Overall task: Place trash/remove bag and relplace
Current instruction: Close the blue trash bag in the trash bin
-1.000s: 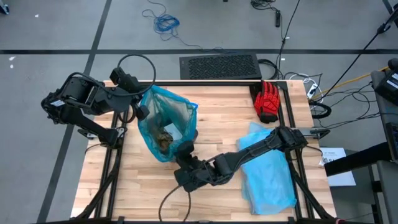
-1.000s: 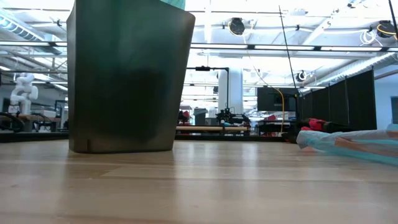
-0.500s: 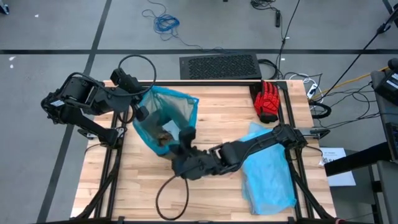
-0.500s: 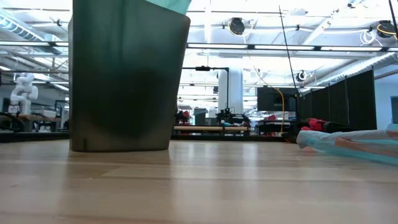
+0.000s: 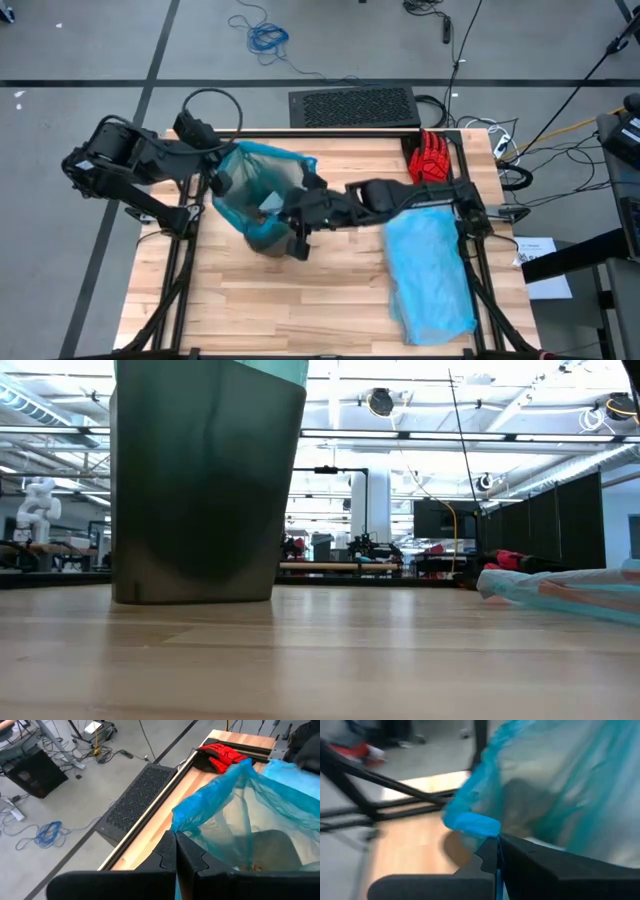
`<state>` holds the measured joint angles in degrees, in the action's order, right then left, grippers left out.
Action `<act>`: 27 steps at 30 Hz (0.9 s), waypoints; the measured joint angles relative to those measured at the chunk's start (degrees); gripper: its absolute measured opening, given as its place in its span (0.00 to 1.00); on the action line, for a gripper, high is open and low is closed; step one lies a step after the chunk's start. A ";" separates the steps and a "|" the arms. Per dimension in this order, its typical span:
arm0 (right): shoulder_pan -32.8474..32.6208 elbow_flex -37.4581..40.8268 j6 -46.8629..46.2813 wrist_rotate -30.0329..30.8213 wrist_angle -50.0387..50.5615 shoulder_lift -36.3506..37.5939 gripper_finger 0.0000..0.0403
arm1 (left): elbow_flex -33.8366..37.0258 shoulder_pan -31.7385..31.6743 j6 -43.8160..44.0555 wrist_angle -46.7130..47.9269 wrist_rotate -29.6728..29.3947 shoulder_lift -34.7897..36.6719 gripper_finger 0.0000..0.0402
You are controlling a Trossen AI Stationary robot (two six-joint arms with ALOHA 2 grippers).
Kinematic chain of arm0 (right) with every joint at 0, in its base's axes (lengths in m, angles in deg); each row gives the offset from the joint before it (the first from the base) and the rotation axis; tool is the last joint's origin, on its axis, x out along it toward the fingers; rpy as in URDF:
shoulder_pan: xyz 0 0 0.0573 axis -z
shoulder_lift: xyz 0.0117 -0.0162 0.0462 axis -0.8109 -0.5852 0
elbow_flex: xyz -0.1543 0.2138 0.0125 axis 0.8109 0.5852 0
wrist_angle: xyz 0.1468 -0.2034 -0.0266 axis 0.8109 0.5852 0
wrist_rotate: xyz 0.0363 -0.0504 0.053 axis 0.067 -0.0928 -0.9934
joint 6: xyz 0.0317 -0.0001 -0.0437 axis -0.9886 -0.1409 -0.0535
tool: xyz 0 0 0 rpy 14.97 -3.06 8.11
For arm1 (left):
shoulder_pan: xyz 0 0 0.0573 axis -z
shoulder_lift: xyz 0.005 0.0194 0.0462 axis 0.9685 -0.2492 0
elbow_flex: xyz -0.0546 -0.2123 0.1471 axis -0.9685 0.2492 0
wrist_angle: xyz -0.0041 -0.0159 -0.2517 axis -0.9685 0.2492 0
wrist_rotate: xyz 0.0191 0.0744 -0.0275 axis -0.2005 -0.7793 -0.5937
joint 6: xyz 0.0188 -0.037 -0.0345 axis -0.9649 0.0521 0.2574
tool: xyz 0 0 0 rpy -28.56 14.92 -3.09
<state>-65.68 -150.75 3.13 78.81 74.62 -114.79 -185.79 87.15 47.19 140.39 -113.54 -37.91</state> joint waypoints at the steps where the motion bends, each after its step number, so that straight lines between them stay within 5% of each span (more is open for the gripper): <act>1: 0.72 0.00 -2.22 -2.99 0.05 0.00 0.00 | 0.00 0.16 -0.41 0.01 -0.02 0.34 0.00; 13: 5.42 -0.04 -9.99 -15.51 -0.66 0.00 0.00 | -0.07 0.16 -16.82 -0.37 3.92 3.62 0.03; 19: 5.72 -0.04 -11.20 -17.29 -1.33 0.00 0.00 | -0.07 0.15 -18.56 0.07 12.04 3.58 0.19; 27: 5.70 -0.04 -13.40 -17.45 -2.23 0.00 0.00 | -0.07 0.12 -19.95 0.05 10.43 3.58 0.41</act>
<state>-59.99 -150.79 -10.27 61.36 72.39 -114.79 -185.86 87.28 27.25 140.45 -103.11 -34.33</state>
